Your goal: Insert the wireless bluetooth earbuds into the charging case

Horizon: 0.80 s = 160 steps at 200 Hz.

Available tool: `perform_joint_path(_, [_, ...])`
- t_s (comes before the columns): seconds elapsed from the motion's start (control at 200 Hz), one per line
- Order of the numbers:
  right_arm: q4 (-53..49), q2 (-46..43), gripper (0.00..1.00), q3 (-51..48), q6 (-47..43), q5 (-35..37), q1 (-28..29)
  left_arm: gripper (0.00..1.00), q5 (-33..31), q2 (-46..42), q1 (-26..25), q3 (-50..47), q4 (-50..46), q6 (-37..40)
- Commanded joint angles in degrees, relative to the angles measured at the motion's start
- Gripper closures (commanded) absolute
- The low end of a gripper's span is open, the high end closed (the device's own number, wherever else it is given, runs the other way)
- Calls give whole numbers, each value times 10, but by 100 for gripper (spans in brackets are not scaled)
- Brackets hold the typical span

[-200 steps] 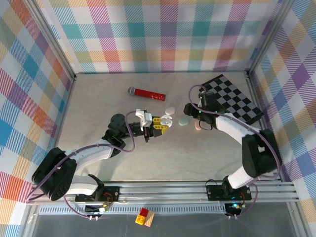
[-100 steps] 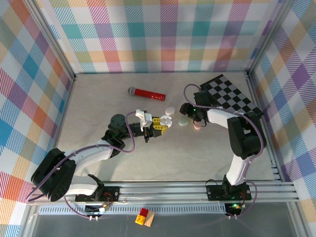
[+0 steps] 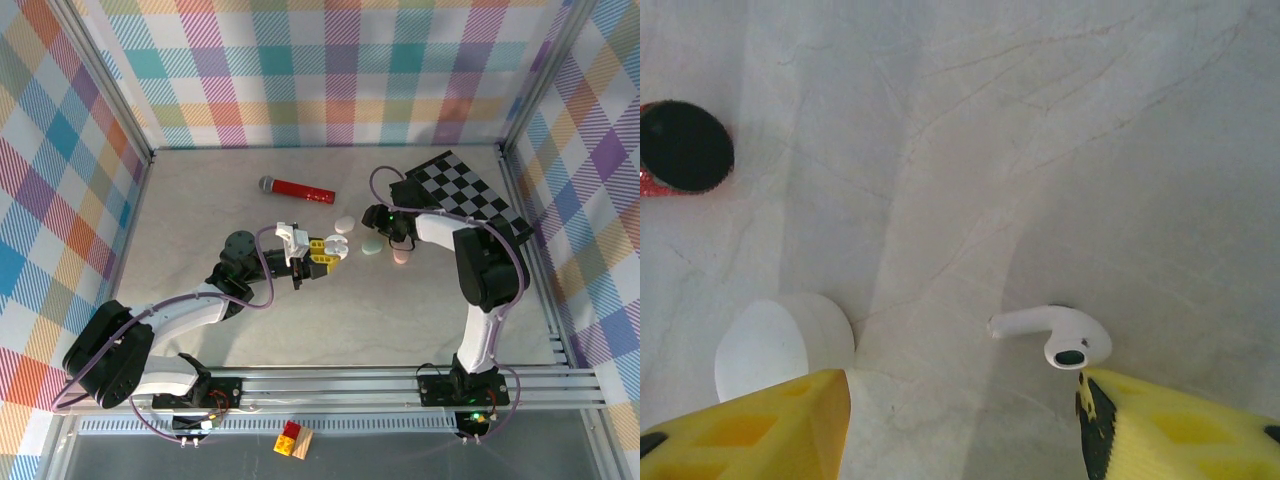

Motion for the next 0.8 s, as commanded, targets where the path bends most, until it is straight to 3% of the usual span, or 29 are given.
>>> perform_joint_path(0.0, [-22, 23, 39, 27, -18, 0, -7, 88, 1, -15, 5, 0, -1, 16])
perform_joint_path(0.48, [-148, 75, 56, 153, -126, -26, -15, 88, -6, -25, 5, 1, -32, 39])
perform_joint_path(0.795, [-395, 109, 52, 301, -362, 17, -4, 89, -6, -15, 28, -27, 21, 17])
